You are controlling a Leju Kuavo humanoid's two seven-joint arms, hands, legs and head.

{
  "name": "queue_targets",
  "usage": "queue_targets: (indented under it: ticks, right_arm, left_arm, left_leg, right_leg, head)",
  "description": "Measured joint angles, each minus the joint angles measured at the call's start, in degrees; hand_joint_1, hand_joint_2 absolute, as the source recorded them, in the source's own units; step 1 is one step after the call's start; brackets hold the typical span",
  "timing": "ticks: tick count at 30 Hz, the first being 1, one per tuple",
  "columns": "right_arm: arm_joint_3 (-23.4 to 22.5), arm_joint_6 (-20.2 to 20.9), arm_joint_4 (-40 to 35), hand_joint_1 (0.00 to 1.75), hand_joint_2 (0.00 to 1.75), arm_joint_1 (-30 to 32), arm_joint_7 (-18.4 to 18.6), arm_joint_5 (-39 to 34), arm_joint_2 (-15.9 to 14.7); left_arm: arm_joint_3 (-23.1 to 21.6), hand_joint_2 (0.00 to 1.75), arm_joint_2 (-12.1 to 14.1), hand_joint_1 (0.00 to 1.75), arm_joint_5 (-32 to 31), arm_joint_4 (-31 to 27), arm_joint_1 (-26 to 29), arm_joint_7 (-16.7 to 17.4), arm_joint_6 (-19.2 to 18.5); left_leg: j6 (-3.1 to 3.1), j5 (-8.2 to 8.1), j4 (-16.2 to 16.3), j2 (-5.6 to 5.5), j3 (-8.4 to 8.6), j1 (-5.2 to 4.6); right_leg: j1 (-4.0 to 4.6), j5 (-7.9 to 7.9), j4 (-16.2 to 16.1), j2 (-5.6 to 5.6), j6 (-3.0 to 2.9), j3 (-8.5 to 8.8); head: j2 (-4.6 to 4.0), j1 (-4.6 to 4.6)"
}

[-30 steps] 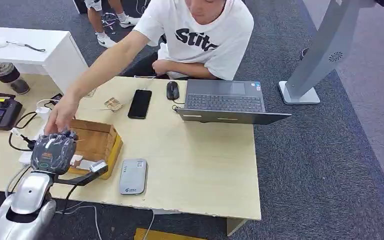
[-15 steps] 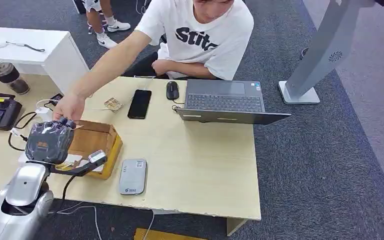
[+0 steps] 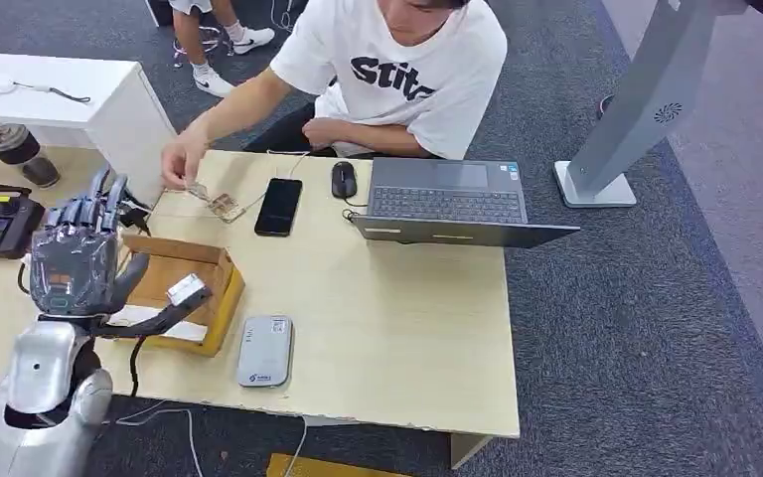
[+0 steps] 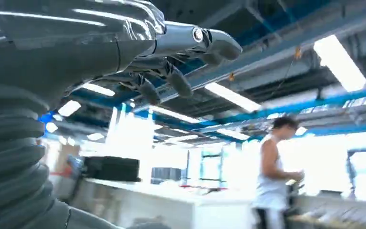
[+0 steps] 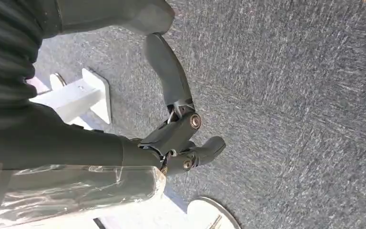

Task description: Pass the card to the sensor for recognition and then transmit it.

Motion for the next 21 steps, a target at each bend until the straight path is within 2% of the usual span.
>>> queue_targets:
  ticks: [2,8,10,12,14,17,20,21]
  right_arm:
    - [-0.20,-0.09,0.00,0.00,1.75,0.21,0.00,-0.06,0.02]
    - [-1.40,-1.12,0.00,0.00,1.75,1.40,-0.44,-1.12,0.02]
    - [-1.84,-1.27,0.00,0.00,1.75,1.80,-0.42,-1.09,0.02]
    - [-2.69,-1.72,0.00,0.00,1.75,2.08,-0.52,-1.40,0.17]
    - [-3.39,-2.87,-0.02,0.00,1.75,2.37,-0.66,-2.08,0.53]
    - [-4.72,-3.50,-0.07,0.00,1.75,2.43,-1.05,-2.32,1.12]
    - [-5.72,-3.65,-0.18,0.00,1.75,2.46,-1.09,-2.29,1.55]
    - [-6.03,-3.67,-0.22,0.00,1.75,2.47,-1.07,-2.27,1.59]
  left_arm:
    - [4.89,1.75,-3.96,0.00,4.90,-2.86,0.89,-5.28,1.62]
    - [19.69,1.75,-17.11,0.00,27.65,-11.49,5.29,-20.39,4.94]
    - [24.20,1.75,-20.35,0.00,34.19,-13.09,7.04,-23.81,5.40]
    - [28.65,1.75,-23.66,0.00,41.22,-13.94,9.57,-25.29,7.62]
    - [32.07,1.75,-25.43,0.00,44.63,-13.37,12.57,-26.04,9.57]
    - [36.45,1.75,-27.23,0.00,47.32,-8.99,14.73,-26.10,9.83]
    - [40.46,1.75,-28.12,0.00,48.85,-4.42,15.21,-28.01,9.53]
    - [41.70,1.75,-28.36,0.00,47.91,-3.07,15.20,-26.17,9.59]
  left_leg:
    - [0.03,-0.04,0.00,0.14,0.01,-0.02]
    - [0.04,-0.07,0.00,0.14,-0.01,-0.04]
    - [0.04,-0.07,0.00,0.10,-0.03,-0.04]
    - [0.01,-0.11,-0.01,0.16,0.00,-0.03]
    - [0.01,-0.11,-0.01,0.17,0.00,-0.02]
    - [0.00,-0.09,-0.01,0.09,0.00,-0.02]
    - [-0.01,-0.08,-0.01,0.11,0.00,0.02]
    - [-0.01,-0.08,-0.01,0.11,0.03,0.00]
  right_leg:
    - [-0.01,0.00,0.00,0.14,0.01,-0.02]
    - [0.00,-0.04,-0.03,0.12,0.03,-0.05]
    - [0.00,-0.05,-0.03,0.06,0.05,-0.04]
    - [0.00,-0.06,-0.03,0.12,0.05,-0.06]
    - [0.00,-0.08,-0.04,0.11,0.01,-0.07]
    - [0.01,-0.10,-0.03,0.02,-0.01,-0.06]
    - [0.07,-0.10,-0.02,0.02,-0.01,-0.02]
    - [0.06,-0.10,-0.01,0.02,-0.01,-0.01]
  head:
    - [0.00,-0.04]
    - [0.00,-0.04]
    - [0.00,0.00]
    - [0.00,-0.04]
    - [0.00,-0.07]
    - [0.00,-0.07]
    - [0.00,-0.04]
    - [0.00,-0.02]
